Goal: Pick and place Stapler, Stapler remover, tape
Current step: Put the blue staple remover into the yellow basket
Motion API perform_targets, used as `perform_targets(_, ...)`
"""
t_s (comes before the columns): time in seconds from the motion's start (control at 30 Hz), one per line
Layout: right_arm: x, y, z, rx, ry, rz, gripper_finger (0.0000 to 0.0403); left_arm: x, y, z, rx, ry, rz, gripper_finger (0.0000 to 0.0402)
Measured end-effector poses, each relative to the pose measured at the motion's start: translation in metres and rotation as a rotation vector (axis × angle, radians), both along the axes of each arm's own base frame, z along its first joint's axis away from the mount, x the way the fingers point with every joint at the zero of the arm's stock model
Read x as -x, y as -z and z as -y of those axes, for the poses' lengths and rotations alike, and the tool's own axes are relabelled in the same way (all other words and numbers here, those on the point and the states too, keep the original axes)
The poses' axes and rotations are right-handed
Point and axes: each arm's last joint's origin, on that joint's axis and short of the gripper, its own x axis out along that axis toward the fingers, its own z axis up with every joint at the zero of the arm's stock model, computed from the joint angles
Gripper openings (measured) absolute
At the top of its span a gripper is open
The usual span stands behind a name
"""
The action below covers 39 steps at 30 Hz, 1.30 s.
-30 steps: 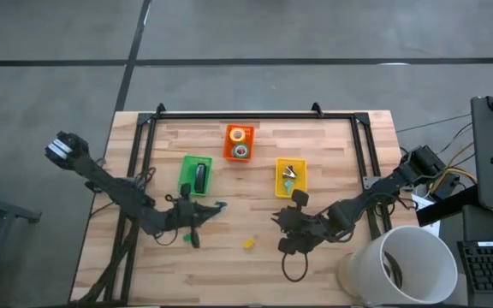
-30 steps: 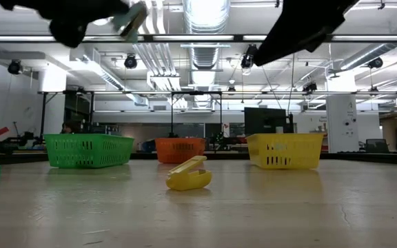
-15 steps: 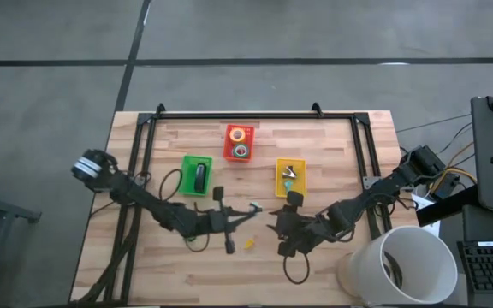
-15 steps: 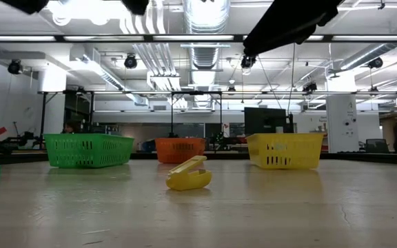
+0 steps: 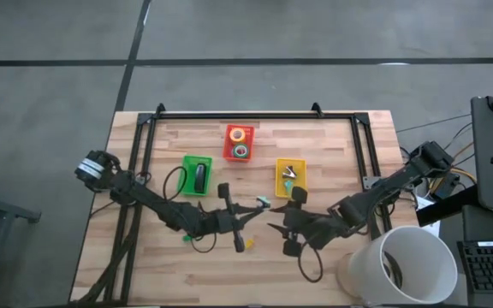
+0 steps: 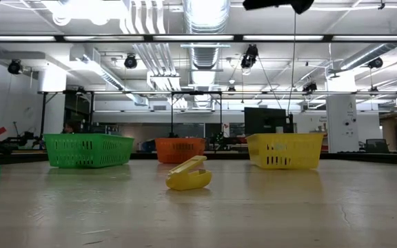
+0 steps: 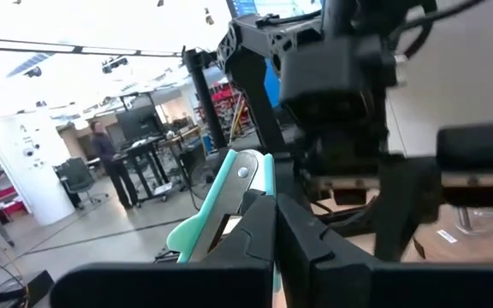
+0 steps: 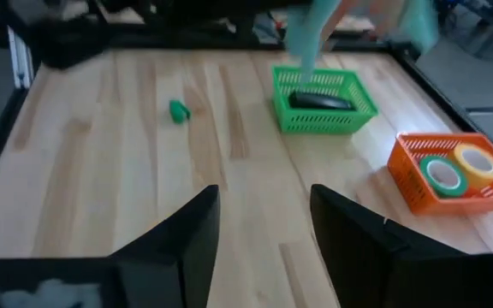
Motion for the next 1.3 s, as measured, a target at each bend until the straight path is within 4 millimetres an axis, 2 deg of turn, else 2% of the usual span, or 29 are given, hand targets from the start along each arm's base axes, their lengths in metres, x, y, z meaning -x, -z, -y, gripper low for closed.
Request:
perform_targets(0.47, -0.005, -0.016, 0.001, 0.028, -0.006, 0.129, 0.0145, 0.0, 0.0, 0.001, 0.008, 0.034, 0.002, 0.0005)
perform_targets(0.73, -0.007, -0.017, 0.004, 0.045, -0.004, 0.137, 0.0121, 0.0, 0.001, 0.001, 0.011, 0.035, 0.0, 0.0004)
perform_targets(1.3, -0.01, -0.02, 0.005, 0.026, -0.001, 0.173, 0.0037, 0.0, 0.001, 0.001, 0.005, 0.034, -0.009, 0.0003)
